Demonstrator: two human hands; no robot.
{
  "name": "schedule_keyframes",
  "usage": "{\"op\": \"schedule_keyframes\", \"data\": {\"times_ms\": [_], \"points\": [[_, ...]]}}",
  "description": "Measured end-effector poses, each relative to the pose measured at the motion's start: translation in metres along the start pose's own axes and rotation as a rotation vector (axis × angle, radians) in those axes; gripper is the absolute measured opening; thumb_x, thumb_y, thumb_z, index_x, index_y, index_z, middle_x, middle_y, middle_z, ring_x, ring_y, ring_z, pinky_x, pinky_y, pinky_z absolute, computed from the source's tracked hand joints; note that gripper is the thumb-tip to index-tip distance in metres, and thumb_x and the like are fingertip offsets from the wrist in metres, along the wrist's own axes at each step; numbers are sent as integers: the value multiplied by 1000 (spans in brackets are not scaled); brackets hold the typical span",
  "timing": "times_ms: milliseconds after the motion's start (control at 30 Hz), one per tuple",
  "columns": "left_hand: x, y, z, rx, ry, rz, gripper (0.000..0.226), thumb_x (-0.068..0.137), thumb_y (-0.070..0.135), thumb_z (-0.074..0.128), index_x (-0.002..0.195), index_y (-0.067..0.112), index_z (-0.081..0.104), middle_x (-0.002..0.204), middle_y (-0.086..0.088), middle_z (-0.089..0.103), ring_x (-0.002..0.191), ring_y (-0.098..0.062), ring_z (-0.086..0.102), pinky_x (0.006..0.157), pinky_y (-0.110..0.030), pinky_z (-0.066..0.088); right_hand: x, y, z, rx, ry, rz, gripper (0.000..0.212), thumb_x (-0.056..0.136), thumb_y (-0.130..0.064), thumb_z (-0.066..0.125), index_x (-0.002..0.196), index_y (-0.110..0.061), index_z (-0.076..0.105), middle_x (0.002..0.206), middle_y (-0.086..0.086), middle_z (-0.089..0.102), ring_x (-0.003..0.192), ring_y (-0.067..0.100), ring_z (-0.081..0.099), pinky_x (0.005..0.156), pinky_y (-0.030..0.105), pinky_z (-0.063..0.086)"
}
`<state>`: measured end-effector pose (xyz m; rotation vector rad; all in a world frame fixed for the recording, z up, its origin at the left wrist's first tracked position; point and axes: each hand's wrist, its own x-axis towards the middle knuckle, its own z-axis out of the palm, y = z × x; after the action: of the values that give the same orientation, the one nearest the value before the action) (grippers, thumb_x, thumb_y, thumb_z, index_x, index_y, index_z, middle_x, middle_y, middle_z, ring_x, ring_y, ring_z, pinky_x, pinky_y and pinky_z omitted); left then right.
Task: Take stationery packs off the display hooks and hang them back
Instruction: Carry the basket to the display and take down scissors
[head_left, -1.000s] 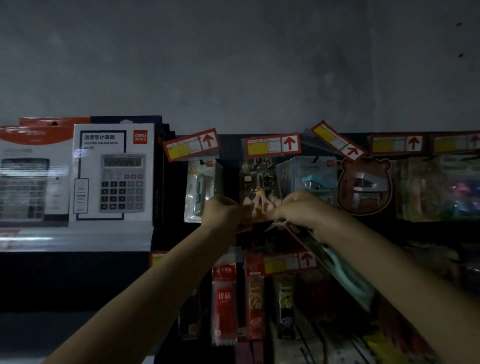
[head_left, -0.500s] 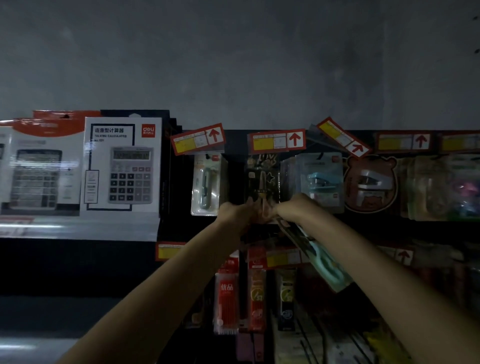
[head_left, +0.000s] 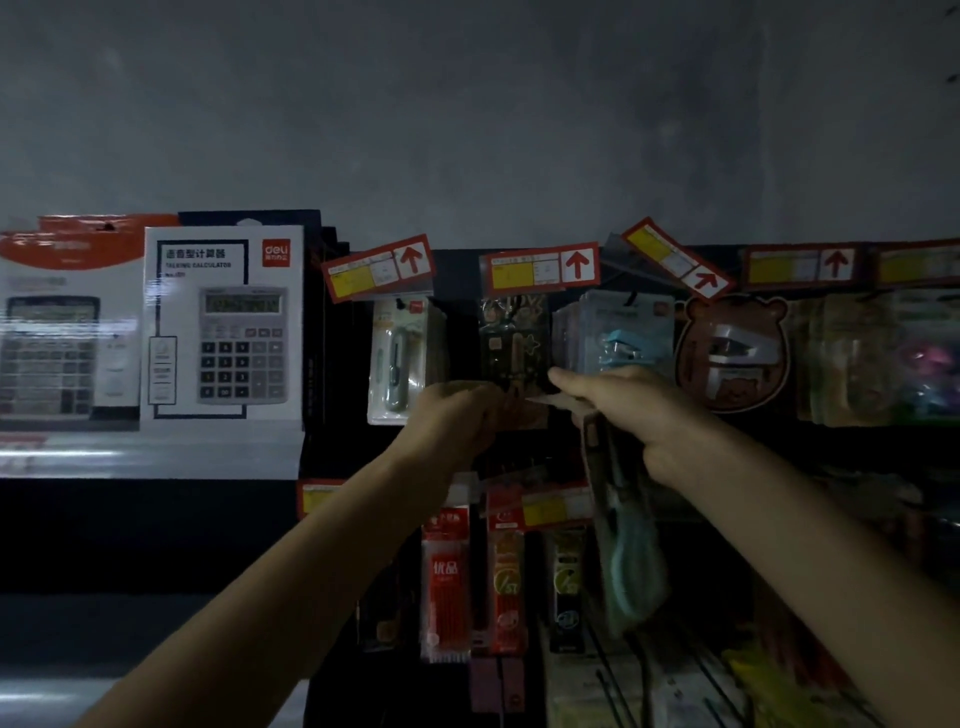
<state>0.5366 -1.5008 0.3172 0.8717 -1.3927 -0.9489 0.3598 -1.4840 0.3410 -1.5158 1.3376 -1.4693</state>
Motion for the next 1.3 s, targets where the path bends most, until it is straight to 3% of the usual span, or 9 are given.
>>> {"op": "schedule_keyframes", "data": {"times_ms": [100,200,367,500,633,733,833,967,1300], "points": [[-39,-2,-2,41,-80,68,32,101,47,55,110,23,74,101,2,80,97,-14,76,90,-35,57,-6,-6,10,132,5,28,33,89,-44,77,93,-11,77,67,0,73,69,20,69,56,23,51],[-71,-7,-5,100,-186,85,54,83,72,56,111,29,74,103,7,79,95,-11,76,84,-36,56,-10,-10,26,206,37,40,32,92,-43,74,98,-11,74,88,8,77,80,24,73,65,30,55],[-77,-29,-16,282,-57,261,5,93,27,76,97,27,77,94,3,78,92,-16,76,84,-47,63,-8,-8,54,278,66,19,33,96,-45,68,100,-13,74,98,7,75,89,24,70,67,28,52],[-75,-35,-34,193,8,216,7,95,18,71,95,16,78,92,-4,79,89,-21,77,77,-44,63,-7,-6,59,228,-56,-3,52,102,-62,43,111,-20,72,102,3,77,90,22,72,64,30,52],[-74,-35,-54,35,16,132,13,96,16,69,105,12,77,97,-8,80,91,-24,78,74,-40,62,8,11,49,-246,77,-232,25,105,-37,49,106,-26,71,99,0,73,88,22,71,81,41,61],[-72,-33,-67,20,27,121,16,97,18,67,110,13,75,100,-6,80,92,-22,78,76,-40,62,16,17,46,-610,31,-314,25,104,-24,52,124,-26,68,101,-4,68,66,10,58,56,24,44],[-70,-30,-75,-10,51,125,16,96,21,68,108,14,75,97,-5,80,89,-22,79,68,-36,62,30,20,57,-762,29,-304,23,102,-27,61,123,-26,69,109,-1,72,71,11,58,55,23,40],[-69,-26,-87,-80,69,139,18,93,23,68,107,14,75,96,-6,80,86,-23,78,70,-44,63,55,18,75,-684,61,-107,28,96,-37,71,93,-12,58,108,6,65,100,28,65,86,42,60],[-68,-21,-110,-129,60,216,36,79,30,69,111,15,74,102,-8,79,91,-28,78,80,-50,61,97,18,80,-435,-19,143,44,93,-28,73,128,-8,56,122,15,63,110,31,63,87,47,61]]}}
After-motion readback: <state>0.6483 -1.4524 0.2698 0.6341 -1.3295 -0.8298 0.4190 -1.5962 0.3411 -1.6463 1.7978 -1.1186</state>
